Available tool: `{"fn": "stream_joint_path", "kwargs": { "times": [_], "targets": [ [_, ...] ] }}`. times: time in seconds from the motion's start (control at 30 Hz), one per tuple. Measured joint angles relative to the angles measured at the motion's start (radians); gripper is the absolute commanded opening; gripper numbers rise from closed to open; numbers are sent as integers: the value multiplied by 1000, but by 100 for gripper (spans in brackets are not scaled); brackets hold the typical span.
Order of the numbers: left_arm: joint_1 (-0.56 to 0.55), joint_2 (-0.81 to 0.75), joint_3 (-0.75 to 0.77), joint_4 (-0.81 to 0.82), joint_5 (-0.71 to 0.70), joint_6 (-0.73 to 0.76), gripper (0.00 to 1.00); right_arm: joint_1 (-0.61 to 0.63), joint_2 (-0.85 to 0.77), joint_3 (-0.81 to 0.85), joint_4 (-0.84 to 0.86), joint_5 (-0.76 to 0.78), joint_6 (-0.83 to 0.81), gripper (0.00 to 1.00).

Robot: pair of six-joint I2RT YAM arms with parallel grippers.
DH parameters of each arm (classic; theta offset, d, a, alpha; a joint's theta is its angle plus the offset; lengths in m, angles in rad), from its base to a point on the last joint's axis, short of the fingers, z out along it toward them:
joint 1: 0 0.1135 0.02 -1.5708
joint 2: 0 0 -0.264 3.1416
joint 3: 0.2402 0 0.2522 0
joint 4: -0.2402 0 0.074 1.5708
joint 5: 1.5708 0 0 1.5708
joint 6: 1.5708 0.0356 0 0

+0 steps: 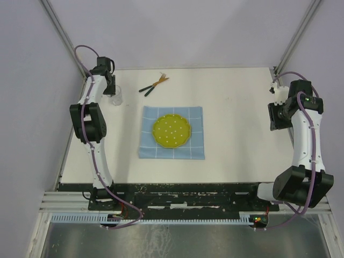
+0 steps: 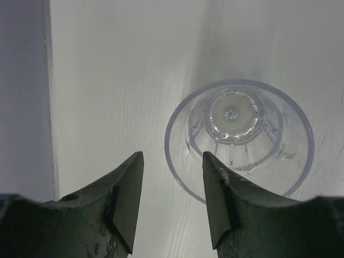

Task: Set the dinner table for one person
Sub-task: Pick up the cup at the center of the board.

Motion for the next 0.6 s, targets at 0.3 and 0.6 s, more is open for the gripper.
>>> {"fn": "stream_joint_path", "kwargs": {
  "times": [0.3, 0.6],
  "targets": [
    [1, 63, 12, 26, 83, -31, 3, 0, -8, 0, -2, 13, 3, 41],
    [-2, 35, -4, 37, 105, -37, 3, -3, -8, 0, -2, 32, 19, 41]
  ]
}}
